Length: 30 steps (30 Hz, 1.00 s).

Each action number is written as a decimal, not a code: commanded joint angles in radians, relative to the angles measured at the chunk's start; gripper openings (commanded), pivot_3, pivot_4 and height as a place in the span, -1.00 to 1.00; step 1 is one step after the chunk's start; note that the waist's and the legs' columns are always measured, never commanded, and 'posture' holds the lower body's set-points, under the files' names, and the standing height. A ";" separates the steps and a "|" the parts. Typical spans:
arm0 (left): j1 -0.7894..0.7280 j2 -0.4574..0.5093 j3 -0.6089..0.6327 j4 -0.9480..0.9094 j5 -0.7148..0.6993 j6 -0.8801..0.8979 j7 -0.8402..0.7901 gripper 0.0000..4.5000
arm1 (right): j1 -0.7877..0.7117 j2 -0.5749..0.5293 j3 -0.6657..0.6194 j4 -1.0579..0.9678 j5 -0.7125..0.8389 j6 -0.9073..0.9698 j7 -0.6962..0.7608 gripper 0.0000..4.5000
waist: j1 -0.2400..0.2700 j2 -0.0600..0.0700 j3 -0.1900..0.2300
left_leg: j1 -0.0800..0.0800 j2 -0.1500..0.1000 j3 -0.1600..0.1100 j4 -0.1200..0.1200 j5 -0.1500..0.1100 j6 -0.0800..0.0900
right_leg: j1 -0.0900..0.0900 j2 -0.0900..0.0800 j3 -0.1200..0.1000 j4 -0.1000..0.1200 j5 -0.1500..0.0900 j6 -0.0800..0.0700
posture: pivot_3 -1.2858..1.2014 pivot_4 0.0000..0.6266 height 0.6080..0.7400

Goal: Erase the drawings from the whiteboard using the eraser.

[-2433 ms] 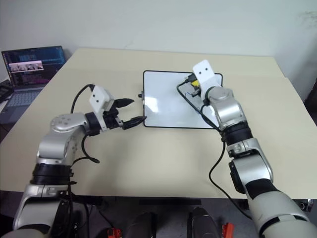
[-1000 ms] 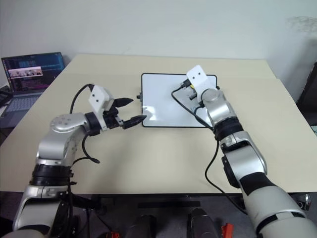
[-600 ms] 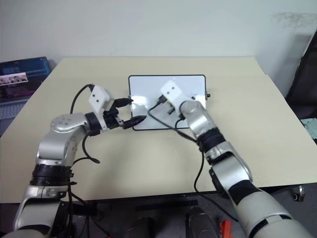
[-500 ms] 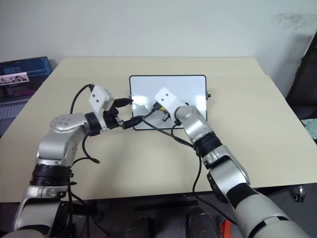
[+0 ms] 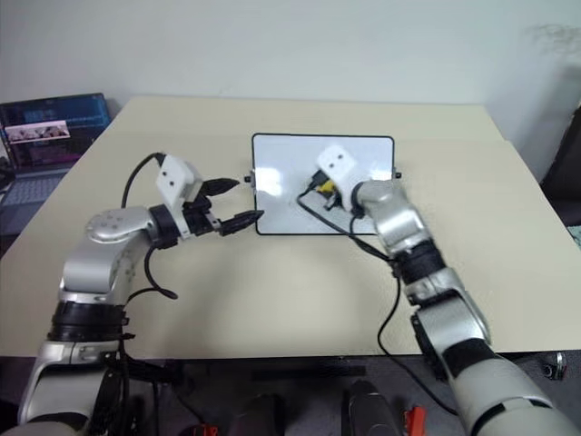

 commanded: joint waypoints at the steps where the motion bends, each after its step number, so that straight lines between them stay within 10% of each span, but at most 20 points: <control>1: -0.025 0.033 0.033 -0.022 -0.023 -0.004 -0.026 1.00 | 0.051 -0.085 -0.056 -0.299 0.081 0.071 0.091 -0.57 | 0.001 0.000 0.000 | -0.002 0.000 0.000 -0.001 0.000 0.000 | -0.003 0.000 0.000 0.000 0.000 -0.001 | 0.03 -0.52 1.00; 13: -0.029 0.109 0.065 0.013 -0.040 -0.011 -0.094 1.00 | 0.393 -0.481 -0.392 -0.483 0.214 0.010 0.189 -0.57 | 0.030 0.001 0.001 | -0.006 -0.001 -0.001 -0.011 -0.001 -0.001 | -0.007 -0.003 -0.004 -0.005 -0.004 -0.008 | 0.03 -0.52 1.00; 30: -0.040 0.074 0.041 -0.005 -0.043 0.003 -0.100 1.00 | 0.466 -0.527 -0.376 -0.457 0.226 -0.056 0.175 -0.57 | 0.027 0.001 0.001 | -0.003 -0.001 0.001 -0.010 -0.001 -0.001 | -0.006 -0.003 -0.003 -0.001 -0.004 -0.008 | 0.03 -0.52 1.00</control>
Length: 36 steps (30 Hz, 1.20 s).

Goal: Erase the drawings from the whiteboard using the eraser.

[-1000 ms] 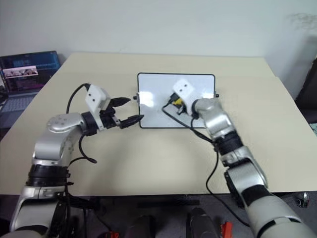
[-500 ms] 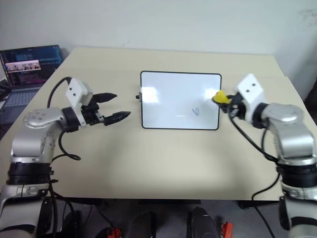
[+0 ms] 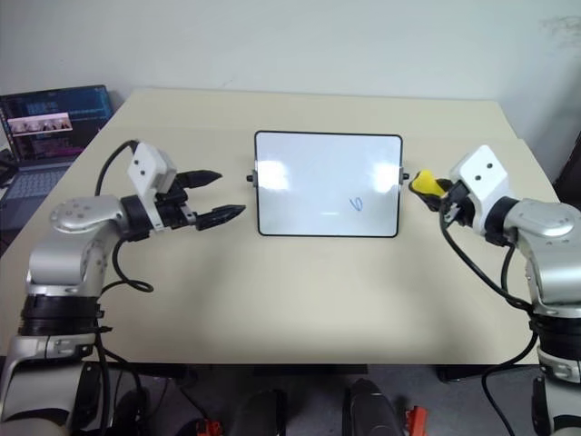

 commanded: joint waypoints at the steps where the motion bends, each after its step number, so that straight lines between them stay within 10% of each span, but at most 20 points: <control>1: -0.016 -0.008 0.007 -0.042 -0.023 0.002 -0.001 1.00 | -0.008 -0.017 -0.005 -0.009 0.014 -0.022 -0.003 -0.57 | 0.000 0.000 0.000 | 0.000 0.000 0.000 0.000 0.000 0.000 | 0.000 0.000 0.000 0.000 0.000 0.000 | 0.03 -0.52 1.00; 15: -0.031 -0.014 -0.001 -0.023 -0.017 -0.005 -0.011 1.00 | -0.013 -0.007 0.000 -0.015 0.016 -0.016 -0.016 -0.57 | 0.000 0.000 0.000 | 0.000 0.000 0.000 0.001 0.000 0.000 | 0.000 0.000 0.000 0.001 0.000 0.000 | 0.03 -0.52 1.00; 27: -0.038 -0.049 -0.022 -0.018 -0.005 -0.011 -0.016 1.00 | -0.207 0.332 0.235 0.097 -0.135 0.049 -0.337 -0.57 | -0.002 0.000 0.000 | 0.002 0.000 0.000 0.002 0.000 0.000 | 0.001 0.001 0.000 0.003 0.000 0.000 | 0.03 -0.52 1.00; 36: -0.041 -0.044 -0.022 -0.018 -0.006 -0.009 -0.020 1.00 | -0.280 0.375 0.255 0.351 -0.228 -0.019 -0.464 -0.57 | 0.014 0.000 0.000 | 0.001 0.000 -0.001 0.002 0.000 0.000 | 0.001 0.000 -0.001 0.003 0.000 -0.001 | 0.03 -0.52 1.00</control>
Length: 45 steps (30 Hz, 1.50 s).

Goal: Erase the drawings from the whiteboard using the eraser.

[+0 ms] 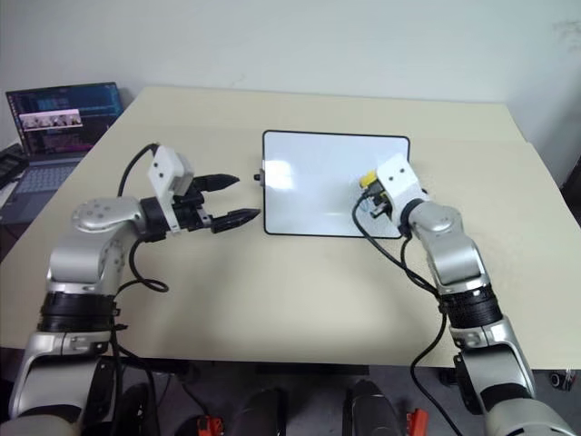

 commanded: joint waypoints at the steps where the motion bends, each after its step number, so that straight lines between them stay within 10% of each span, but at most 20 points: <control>1: -0.020 0.008 0.011 -0.023 -0.009 -0.015 -0.001 1.00 | -0.064 0.008 -0.009 0.073 -0.037 -0.051 -0.051 -0.57 | -0.002 0.000 0.000 | 0.000 0.000 0.000 0.000 0.000 0.000 | 0.000 0.000 0.000 0.000 0.000 0.000 | 0.03 -0.52 1.00; 25: -0.005 0.018 0.022 -0.046 -0.011 -0.003 0.015 1.00 | -0.049 0.213 0.293 0.162 -0.159 0.116 0.077 -0.57 | -0.046 -0.004 -0.003 | 0.020 0.002 0.000 0.001 0.001 0.001 | 0.017 0.003 0.002 0.001 -0.001 0.004 | 0.03 -0.52 1.00; 45: -0.029 0.013 0.005 -0.010 -0.001 -0.018 0.014 1.00 | -0.175 -0.005 0.126 0.486 -0.168 -0.025 -0.008 -0.57 | -0.023 -0.007 -0.005 | 0.029 0.001 0.001 0.010 0.005 0.000 | 0.033 0.003 0.006 -0.005 -0.001 0.000 | 0.03 -0.52 1.00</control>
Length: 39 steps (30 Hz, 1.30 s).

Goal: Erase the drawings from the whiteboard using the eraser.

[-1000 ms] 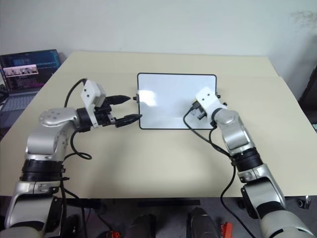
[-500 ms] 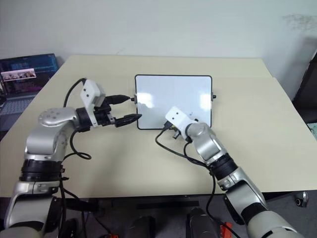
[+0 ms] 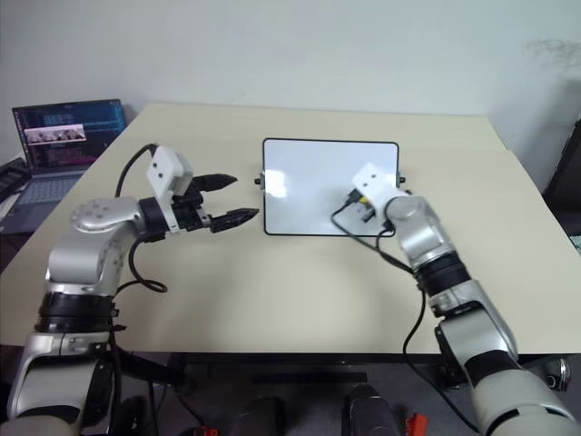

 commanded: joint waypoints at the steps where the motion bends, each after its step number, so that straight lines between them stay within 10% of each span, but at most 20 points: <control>1: -0.035 0.005 0.005 -0.008 -0.002 -0.021 -0.006 1.00 | 0.025 -0.002 -0.012 0.058 -0.024 0.027 -0.027 -0.57 | -0.003 -0.001 -0.001 | 0.000 0.000 0.001 0.000 0.000 0.000 | 0.000 0.000 0.001 0.000 0.000 0.000 | 0.03 -0.52 1.00; 21: -0.039 0.003 0.003 -0.010 -0.005 -0.025 -0.014 1.00 | 0.149 0.215 0.216 -0.209 -0.083 0.189 0.119 -0.57 | -0.060 -0.006 -0.004 | 0.005 0.002 0.001 -0.013 0.000 0.000 | -0.003 0.003 0.001 0.003 -0.001 -0.001 | 0.03 -0.52 1.00; 35: -0.030 -0.004 0.006 -0.020 -0.010 -0.024 -0.009 1.00 | 0.045 0.123 0.012 -0.085 -0.103 0.131 -0.050 -0.57 | -0.045 -0.006 -0.003 | 0.004 0.001 0.000 -0.014 0.000 0.000 | -0.002 0.002 0.001 -0.001 -0.001 -0.002 | 0.03 -0.52 1.00; 39: -0.042 -0.019 0.001 -0.017 -0.042 -0.015 -0.046 1.00 | 0.090 0.116 -0.094 -0.365 0.015 0.210 0.038 -0.57 | -0.034 -0.005 -0.002 | 0.000 0.000 0.000 -0.014 0.000 0.000 | -0.003 0.000 0.001 -0.005 -0.001 -0.002 | 0.03 -0.52 1.00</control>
